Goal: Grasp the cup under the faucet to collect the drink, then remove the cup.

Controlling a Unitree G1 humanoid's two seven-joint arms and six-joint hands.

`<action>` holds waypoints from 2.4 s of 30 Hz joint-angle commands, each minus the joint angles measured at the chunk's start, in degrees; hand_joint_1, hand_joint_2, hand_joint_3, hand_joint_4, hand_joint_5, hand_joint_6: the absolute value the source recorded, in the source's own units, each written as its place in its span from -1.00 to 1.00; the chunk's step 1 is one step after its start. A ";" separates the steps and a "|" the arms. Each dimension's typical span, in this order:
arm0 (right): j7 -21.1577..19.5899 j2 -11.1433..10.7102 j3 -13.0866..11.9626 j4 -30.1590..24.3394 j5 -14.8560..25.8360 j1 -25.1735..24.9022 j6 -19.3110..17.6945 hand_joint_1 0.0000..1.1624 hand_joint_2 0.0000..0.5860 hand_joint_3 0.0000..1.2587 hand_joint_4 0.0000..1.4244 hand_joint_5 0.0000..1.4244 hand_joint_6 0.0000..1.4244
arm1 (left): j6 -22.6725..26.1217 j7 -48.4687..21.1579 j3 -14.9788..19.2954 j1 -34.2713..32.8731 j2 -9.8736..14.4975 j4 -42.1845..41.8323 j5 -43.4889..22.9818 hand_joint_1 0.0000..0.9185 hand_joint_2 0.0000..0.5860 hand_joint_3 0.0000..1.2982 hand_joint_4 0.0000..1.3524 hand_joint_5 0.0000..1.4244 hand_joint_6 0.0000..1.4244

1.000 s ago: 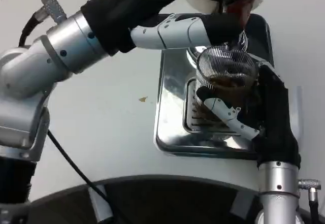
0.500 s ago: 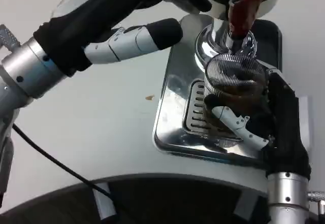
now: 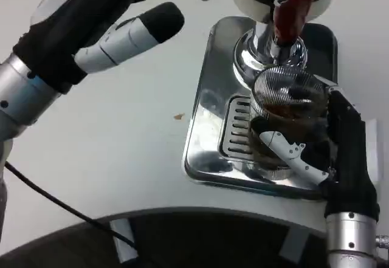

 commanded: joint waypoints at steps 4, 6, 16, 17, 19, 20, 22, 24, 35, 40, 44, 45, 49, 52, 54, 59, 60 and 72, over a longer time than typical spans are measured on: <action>-0.02 0.06 -0.08 -2.86 -0.24 1.71 -1.49 0.42 -0.35 0.15 0.21 0.37 0.01 | -1.41 2.81 2.21 3.34 -0.37 -2.39 -1.36 -1.00 -0.64 -0.64 -0.58 -0.52 -0.49; 0.08 0.07 -0.04 -3.46 -0.23 2.28 -1.57 0.42 -0.35 0.16 0.21 0.39 0.02 | -1.18 3.28 2.58 4.52 -0.21 -2.72 -1.42 -1.00 -0.64 -0.63 -0.58 -0.52 -0.49; 0.82 0.03 0.30 -6.20 -0.46 4.81 -1.78 0.42 -0.35 0.20 0.24 0.45 0.11 | -1.06 4.37 3.25 8.85 0.26 -3.69 -1.05 -1.00 -0.64 -0.62 -0.57 -0.52 -0.48; 0.95 -0.03 0.34 -6.56 -0.47 5.15 -1.81 0.42 -0.35 0.20 0.24 0.45 0.11 | -0.98 4.45 3.32 9.39 0.26 -3.85 -1.04 -1.00 -0.64 -0.62 -0.57 -0.52 -0.48; 1.16 -0.08 0.33 -7.06 -0.50 5.63 -1.81 0.42 -0.35 0.22 0.25 0.45 0.11 | -0.91 4.59 3.35 10.32 0.34 -4.10 -0.91 -1.00 -0.63 -0.61 -0.57 -0.52 -0.48; 1.25 -0.11 0.30 -7.28 -0.50 5.91 -1.81 0.42 -0.35 0.22 0.26 0.47 0.13 | -0.89 4.66 3.34 10.87 0.38 -4.23 -0.82 -1.00 -0.63 -0.61 -0.57 -0.52 -0.48; 1.35 -0.14 0.26 -7.56 -0.53 6.28 -1.86 0.42 -0.35 0.23 0.26 0.47 0.14 | -0.77 4.70 3.28 11.83 0.43 -4.40 -0.73 -1.00 -0.62 -0.61 -0.57 -0.52 -0.48; 1.41 -0.18 0.24 -7.82 -0.64 6.58 -1.93 0.42 -0.35 0.23 0.26 0.47 0.15 | -0.69 4.77 3.17 12.80 0.44 -4.50 -0.47 -1.00 -0.62 -0.61 -0.57 -0.52 -0.48; 1.69 -0.21 0.25 -9.08 -0.71 7.78 -2.46 0.42 -0.35 0.24 0.29 0.51 0.20 | -0.33 5.58 3.13 18.22 0.78 -5.13 1.73 -1.00 -0.62 -0.61 -0.56 -0.52 -0.48; 1.68 -0.15 0.24 -9.82 -0.75 8.36 -2.52 0.42 -0.34 0.25 0.31 0.53 0.24 | 0.17 5.82 3.15 21.10 0.97 -5.46 2.52 -1.00 -0.62 -0.61 -0.56 -0.52 -0.48; 1.75 -0.21 0.27 -10.59 -0.76 8.78 -2.66 0.43 -0.34 0.26 0.31 0.55 0.24 | 0.22 6.29 3.18 22.21 1.33 -5.69 3.39 -1.00 -0.61 -0.61 -0.56 -0.52 -0.48; 1.78 -0.23 0.29 -10.83 -0.78 8.90 -2.68 0.44 -0.33 0.28 0.31 0.56 0.25 | 0.20 6.34 3.18 22.53 1.50 -5.75 3.92 -1.00 -0.61 -0.61 -0.56 -0.52 -0.48; 2.35 -0.43 0.59 -13.28 -0.75 10.61 -3.27 0.44 -0.33 0.28 0.33 0.56 0.27 | -0.08 6.53 3.19 23.92 2.06 -5.90 5.47 -1.00 -0.61 -0.61 -0.58 -0.55 -0.53; 2.82 -0.58 0.63 -15.00 -0.66 12.03 -3.62 0.44 -0.33 0.29 0.35 0.59 0.31 | -0.47 6.76 3.35 24.68 2.30 -6.02 6.14 -1.00 -0.61 -0.61 -0.58 -0.55 -0.54; 3.15 -0.58 0.58 -16.00 -0.52 12.99 -3.80 0.44 -0.33 0.29 0.36 0.59 0.32 | -0.62 6.90 3.57 25.06 2.41 -6.04 6.47 -1.00 -0.61 -0.61 -0.58 -0.56 -0.54; 4.47 -0.97 0.82 -18.64 -0.23 15.29 -4.17 0.44 -0.33 0.31 0.37 0.61 0.33 | -0.63 7.25 4.02 25.78 2.88 -6.15 7.24 -1.00 -0.61 -0.61 -0.59 -0.57 -0.55; 4.78 -1.04 0.86 -19.04 -0.18 15.61 -4.22 0.44 -0.33 0.32 0.37 0.61 0.35 | -0.62 7.33 4.10 25.86 2.98 -6.17 7.48 -1.00 -0.61 -0.61 -0.59 -0.57 -0.55; 6.24 -0.52 1.35 -22.82 0.24 18.17 -4.88 0.44 -0.33 0.37 0.41 0.67 0.41 | 0.75 7.14 3.56 27.94 4.60 -8.40 11.19 -1.00 -0.61 -0.65 -0.67 -0.65 -0.63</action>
